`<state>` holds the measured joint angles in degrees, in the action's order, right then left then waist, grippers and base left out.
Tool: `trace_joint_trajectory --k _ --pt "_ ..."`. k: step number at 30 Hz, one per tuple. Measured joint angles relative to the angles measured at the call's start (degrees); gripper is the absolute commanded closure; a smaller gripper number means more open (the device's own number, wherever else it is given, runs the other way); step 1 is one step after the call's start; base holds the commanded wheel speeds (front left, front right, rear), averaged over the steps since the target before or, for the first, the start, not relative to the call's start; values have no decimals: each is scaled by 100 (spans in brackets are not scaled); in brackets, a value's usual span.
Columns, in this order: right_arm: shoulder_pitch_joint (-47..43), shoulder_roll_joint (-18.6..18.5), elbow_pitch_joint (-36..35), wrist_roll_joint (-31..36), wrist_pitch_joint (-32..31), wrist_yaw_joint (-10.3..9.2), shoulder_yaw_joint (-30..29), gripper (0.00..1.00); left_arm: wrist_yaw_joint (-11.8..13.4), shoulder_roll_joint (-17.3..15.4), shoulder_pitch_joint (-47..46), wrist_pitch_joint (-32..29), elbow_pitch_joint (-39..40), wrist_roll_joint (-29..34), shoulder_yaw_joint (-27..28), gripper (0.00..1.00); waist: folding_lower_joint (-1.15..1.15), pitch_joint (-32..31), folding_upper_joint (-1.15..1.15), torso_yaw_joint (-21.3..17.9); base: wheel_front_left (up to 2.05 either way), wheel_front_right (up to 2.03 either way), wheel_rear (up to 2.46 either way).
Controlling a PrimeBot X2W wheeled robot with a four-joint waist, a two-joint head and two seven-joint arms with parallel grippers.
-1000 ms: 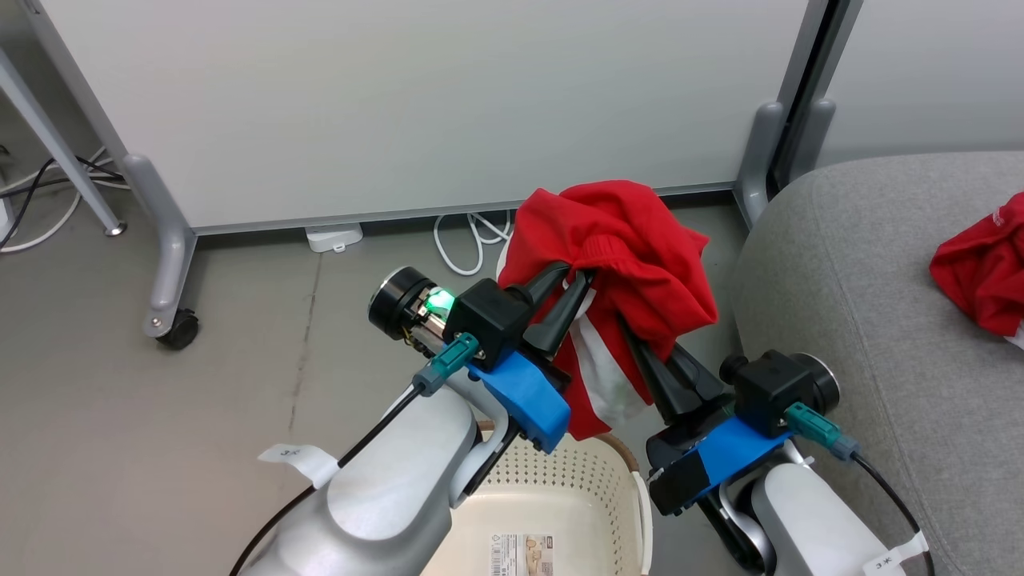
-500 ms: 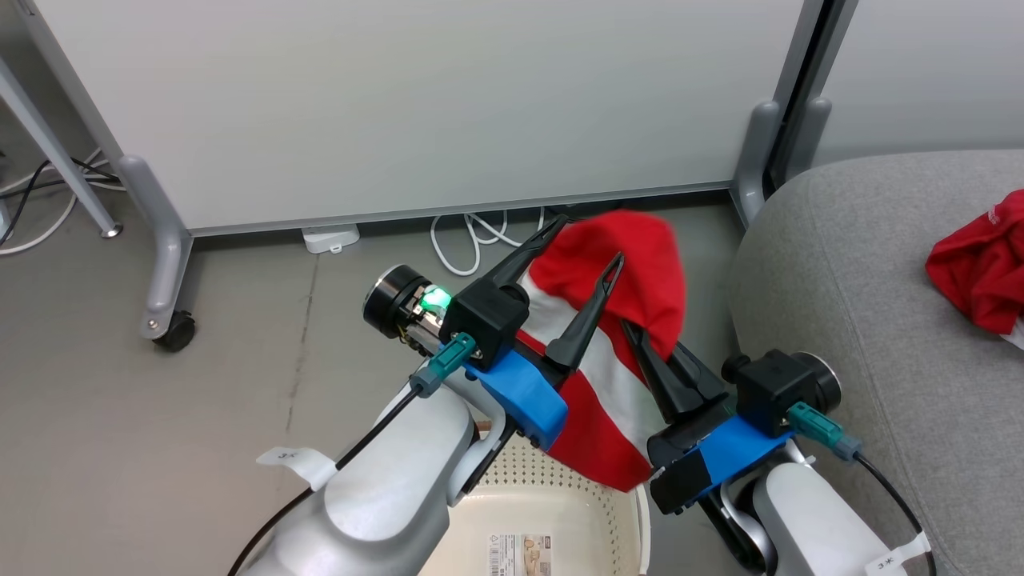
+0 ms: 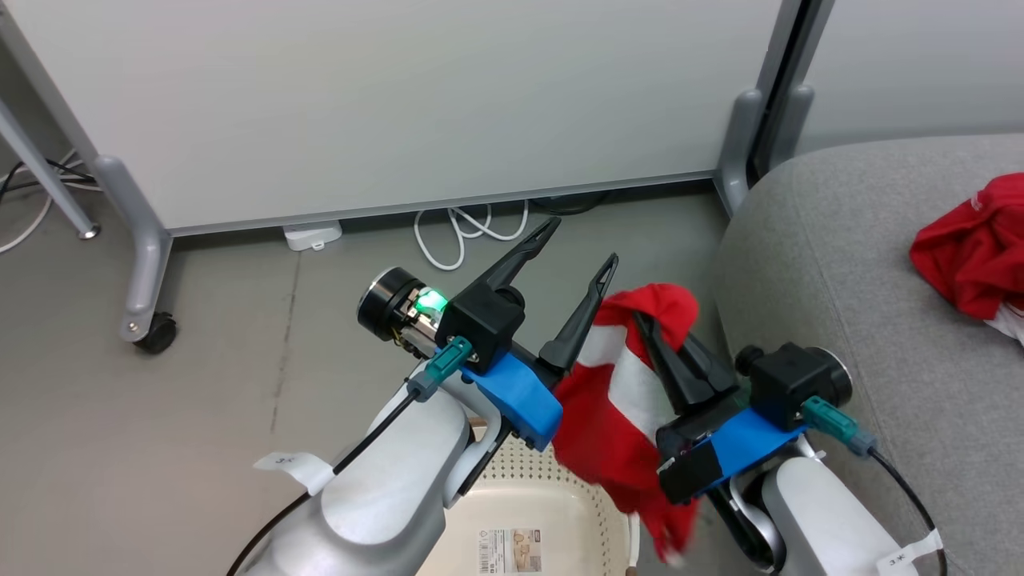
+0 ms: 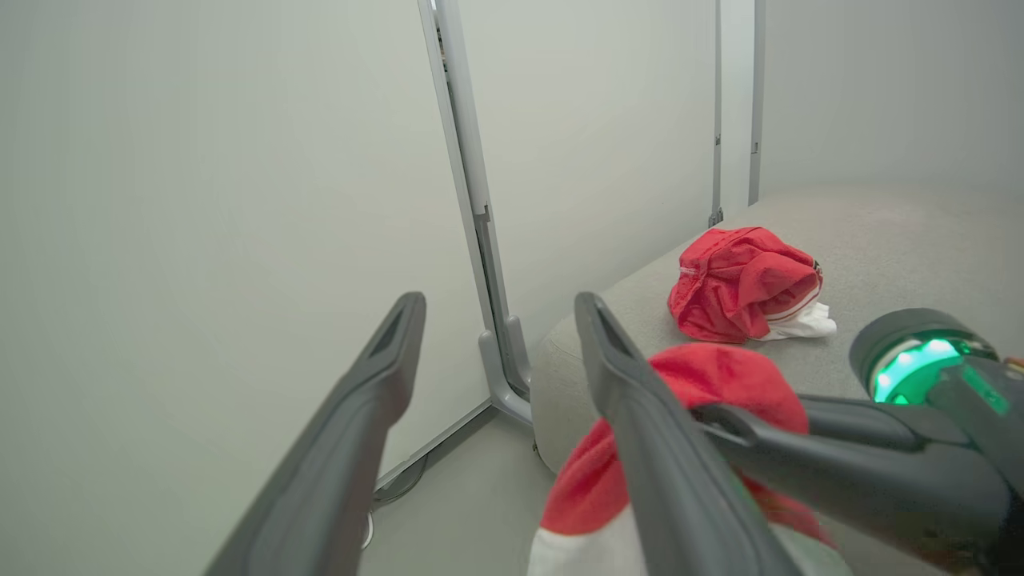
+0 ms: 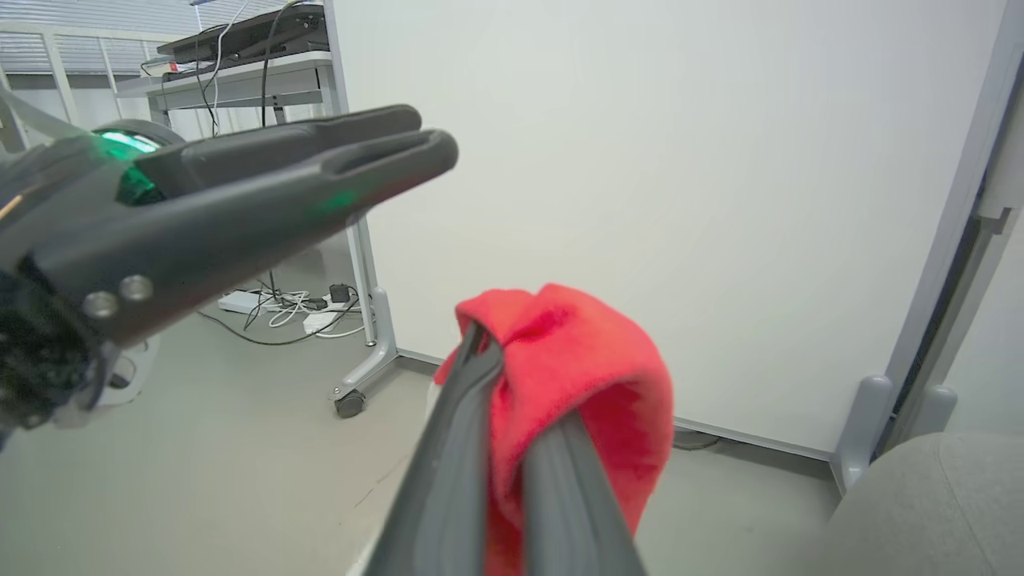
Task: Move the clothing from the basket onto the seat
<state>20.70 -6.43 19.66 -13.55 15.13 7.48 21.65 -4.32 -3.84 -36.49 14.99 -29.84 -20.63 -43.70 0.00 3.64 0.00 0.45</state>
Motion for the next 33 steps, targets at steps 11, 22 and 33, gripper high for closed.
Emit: trace_joint_trajectory --k 11,22,33 --pt "3 -133 -261 30 -1 0 -456 100 25 -12 -1 1 -12 58 -8 0 0 291 0 -555 0 0 0" --pt "-7 -231 -505 49 -1 0 -1010 100 66 -16 -55 1 -35 157 -19 0 0 625 0 -1214 0 0 0" --pt "-172 -266 -681 80 -1 0 -1515 100 23 16 -147 1 -105 224 -146 0 0 840 0 -1728 0 0 0"
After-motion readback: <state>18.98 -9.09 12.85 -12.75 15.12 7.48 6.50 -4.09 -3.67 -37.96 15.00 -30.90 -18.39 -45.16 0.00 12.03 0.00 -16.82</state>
